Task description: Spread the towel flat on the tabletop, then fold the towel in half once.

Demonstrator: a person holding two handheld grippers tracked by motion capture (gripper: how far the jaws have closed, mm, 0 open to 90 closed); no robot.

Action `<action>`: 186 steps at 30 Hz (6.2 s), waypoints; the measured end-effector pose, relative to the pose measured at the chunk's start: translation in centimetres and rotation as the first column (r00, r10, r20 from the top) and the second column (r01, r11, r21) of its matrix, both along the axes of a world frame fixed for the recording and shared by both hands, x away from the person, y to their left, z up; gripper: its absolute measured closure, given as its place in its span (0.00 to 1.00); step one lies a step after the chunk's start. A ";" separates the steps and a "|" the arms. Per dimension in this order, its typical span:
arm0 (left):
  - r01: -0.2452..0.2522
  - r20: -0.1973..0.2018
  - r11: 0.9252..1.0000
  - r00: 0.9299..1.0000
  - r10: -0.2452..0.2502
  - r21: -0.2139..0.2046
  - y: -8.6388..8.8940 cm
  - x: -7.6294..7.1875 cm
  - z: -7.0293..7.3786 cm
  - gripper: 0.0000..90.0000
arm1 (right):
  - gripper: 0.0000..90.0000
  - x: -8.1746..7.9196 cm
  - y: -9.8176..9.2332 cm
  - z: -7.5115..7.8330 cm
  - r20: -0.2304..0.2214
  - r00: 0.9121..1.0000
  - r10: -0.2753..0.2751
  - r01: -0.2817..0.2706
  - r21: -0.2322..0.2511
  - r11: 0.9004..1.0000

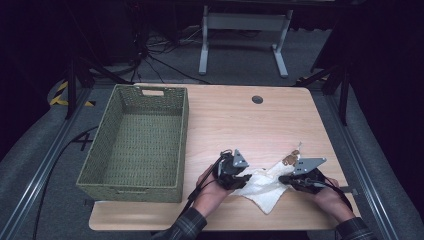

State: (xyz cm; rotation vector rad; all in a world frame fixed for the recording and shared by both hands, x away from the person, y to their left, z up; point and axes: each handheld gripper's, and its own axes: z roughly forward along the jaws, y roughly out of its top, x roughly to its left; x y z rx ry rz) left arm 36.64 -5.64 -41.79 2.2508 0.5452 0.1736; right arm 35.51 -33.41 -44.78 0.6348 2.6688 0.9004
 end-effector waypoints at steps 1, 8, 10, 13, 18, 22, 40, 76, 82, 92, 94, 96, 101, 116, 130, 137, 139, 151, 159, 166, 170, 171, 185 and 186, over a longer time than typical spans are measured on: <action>0.028 -0.005 1.000 1.000 -0.028 -0.007 -0.7 0.6 -0.1 0.73 | 0.99 0.2 0.0 0.0 0.001 1.000 0.003 -0.003 0.003 1.000; 0.112 -0.055 0.994 0.992 -0.111 0.011 -4.4 3.1 -1.7 0.75 | 0.99 0.6 0.0 0.0 -0.001 1.000 0.003 -0.003 0.003 1.000; 0.128 -0.075 0.992 0.989 -0.127 0.009 -4.8 3.4 -2.0 0.78 | 0.99 0.6 0.0 0.0 -0.003 1.000 0.001 -0.001 0.004 1.000; 0.151 -0.108 0.988 0.983 -0.148 0.017 -5.2 3.5 -2.6 0.83 | 0.99 0.6 0.0 0.0 -0.001 1.000 0.003 -0.003 0.002 1.000; 0.159 -0.110 0.987 0.982 -0.156 0.020 -5.2 3.5 -2.5 0.97 | 0.91 0.5 -0.1 0.3 -0.009 1.000 -0.011 0.011 0.028 1.000; 0.130 -0.078 0.991 0.988 -0.130 -0.015 -4.6 3.6 -1.4 0.98 | 0.88 -0.2 -0.5 1.4 0.004 1.000 -0.021 0.021 0.100 0.995; -0.027 -0.013 0.999 1.000 0.026 -0.038 -1.5 6.3 0.3 0.98 | 0.99 -2.7 1.6 -0.4 -0.120 0.987 0.108 -0.100 0.076 0.992; -0.426 0.023 0.905 0.905 0.426 0.014 3.5 11.6 -0.4 0.87 | 0.98 -3.0 -4.1 0.7 -0.088 0.996 -0.002 0.007 0.060 0.998; -0.345 -0.011 0.938 0.938 0.346 0.039 2.9 8.4 -0.9 0.88 | 0.98 -2.6 -3.3 0.7 -0.081 0.997 0.007 -0.002 0.065 0.998; -0.255 -0.064 0.958 0.962 0.264 0.130 3.1 5.1 -3.1 0.99 | 0.99 -2.4 -2.8 0.1 -0.106 0.994 0.010 -0.006 0.035 0.999; -0.255 -0.068 0.957 0.962 0.266 0.140 3.1 5.0 -3.5 0.99 | 0.99 -2.4 -2.8 0.1 -0.107 0.994 0.011 -0.007 0.036 0.999; -0.248 -0.067 0.960 0.964 0.258 0.133 3.1 4.7 -3.8 1.00 | 0.99 -2.5 -2.8 0.0 -0.107 0.994 0.014 -0.010 0.039 0.999; -0.226 -0.065 0.962 0.969 0.238 0.152 3.0 3.7 -3.7 1.00 | 0.99 -3.2 -3.0 0.0 -0.118 0.993 0.024 -0.019 0.042 0.999; -0.256 -0.027 0.956 0.965 0.262 0.144 3.0 3.0 -3.1 0.83 | 0.79 -1.9 -3.1 1.0 -0.083 0.995 -0.055 0.062 0.084 0.994; -0.440 0.032 0.886 0.897 0.440 0.144 4.0 9.7 -2.2 0.77 | 0.75 8.2 -3.4 1.8 -0.021 0.974 -0.225 0.226 0.090 0.970; -0.478 0.046 0.860 0.877 0.478 0.177 3.4 11.7 -2.5 0.73 | 0.73 11.5 -4.4 1.4 0.003 0.953 -0.304 0.303 0.081 0.950; -0.490 0.040 0.854 0.870 0.491 0.176 3.5 12.0 -2.9 0.73 | 0.72 12.2 -4.6 1.2 -0.005 0.948 -0.317 0.316 0.088 0.945; -0.465 -0.017 0.869 0.880 0.474 0.172 3.4 12.3 -3.5 0.95 | 0.93 13.8 -5.1 -0.1 -0.072 0.942 -0.327 0.333 0.096 0.938; -0.481 -0.002 0.871 0.875 0.484 0.096 4.0 11.2 -1.2 0.97 | 0.96 12.8 -5.3 1.9 -0.020 0.950 -0.311 0.310 0.140 0.940; -0.452 0.050 0.890 0.892 0.450 0.053 4.7 7.4 1.6 0.97 | 0.96 9.4 -5.6 4.2 0.024 0.961 -0.276 0.268 0.164 0.949; -0.415 0.095 0.908 0.908 0.408 0.057 4.6 4.7 2.2 0.97 | 0.96 6.7 -5.8 5.1 0.050 0.968 -0.246 0.233 0.184 0.955; -0.413 0.102 0.909 0.908 0.406 0.060 4.6 3.9 2.3 0.97 | 0.96 6.0 -5.7 5.2 0.052 0.970 -0.238 0.224 0.187 0.956; -0.269 0.022 0.957 0.963 0.268 0.112 5.4 -3.4 -0.9 0.97 | 0.96 -2.0 -4.9 2.2 -0.083 0.987 -0.138 0.152 0.190 0.970; -0.259 0.020 0.958 0.966 0.258 0.123 5.3 -3.5 -1.3 0.97 | 0.96 -2.4 -4.8 1.4 -0.108 0.986 -0.130 0.147 0.169 0.975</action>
